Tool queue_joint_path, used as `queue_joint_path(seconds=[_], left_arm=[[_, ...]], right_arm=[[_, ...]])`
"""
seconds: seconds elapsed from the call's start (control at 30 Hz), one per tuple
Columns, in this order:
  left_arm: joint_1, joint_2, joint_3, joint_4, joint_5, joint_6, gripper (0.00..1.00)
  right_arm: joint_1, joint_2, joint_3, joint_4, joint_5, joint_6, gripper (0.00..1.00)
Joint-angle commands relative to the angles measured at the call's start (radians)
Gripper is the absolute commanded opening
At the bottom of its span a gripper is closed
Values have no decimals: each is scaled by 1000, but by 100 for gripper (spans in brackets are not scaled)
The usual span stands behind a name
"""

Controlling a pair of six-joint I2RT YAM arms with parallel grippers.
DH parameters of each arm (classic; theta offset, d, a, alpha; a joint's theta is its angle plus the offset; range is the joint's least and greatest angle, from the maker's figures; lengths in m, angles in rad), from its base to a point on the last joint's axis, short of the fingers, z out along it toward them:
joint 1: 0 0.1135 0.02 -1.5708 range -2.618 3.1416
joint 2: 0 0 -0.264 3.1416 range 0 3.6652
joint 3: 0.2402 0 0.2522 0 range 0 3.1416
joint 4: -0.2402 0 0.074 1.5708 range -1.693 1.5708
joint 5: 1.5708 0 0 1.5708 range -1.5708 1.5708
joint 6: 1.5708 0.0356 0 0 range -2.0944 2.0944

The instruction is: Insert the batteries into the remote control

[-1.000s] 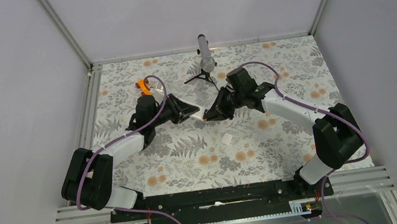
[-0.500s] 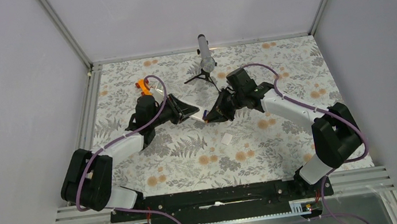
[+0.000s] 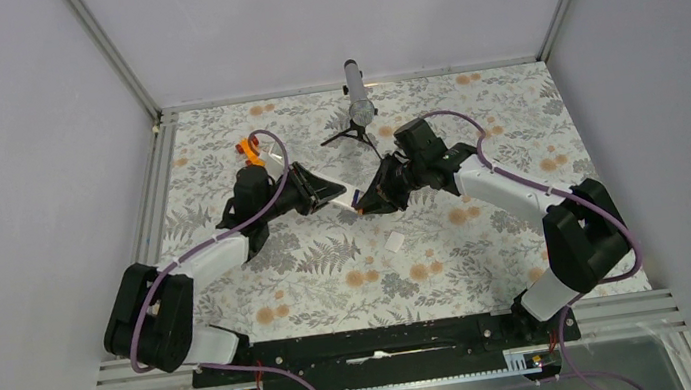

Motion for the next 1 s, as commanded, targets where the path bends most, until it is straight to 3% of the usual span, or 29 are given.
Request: queue_joint_path(seconds=[0.0,0.43,0.97], left_arm=[[-6,-43,17,85,27,-11,0],[-6,-48,10,76,25,-11,0],[-6,-42,2,52,27,43,0]], right_arm=[[6,-1,34,17,-15,5,27],[-4,-17,28,53,-11,2,40],[-7,-1,44,59,-49,20,35]])
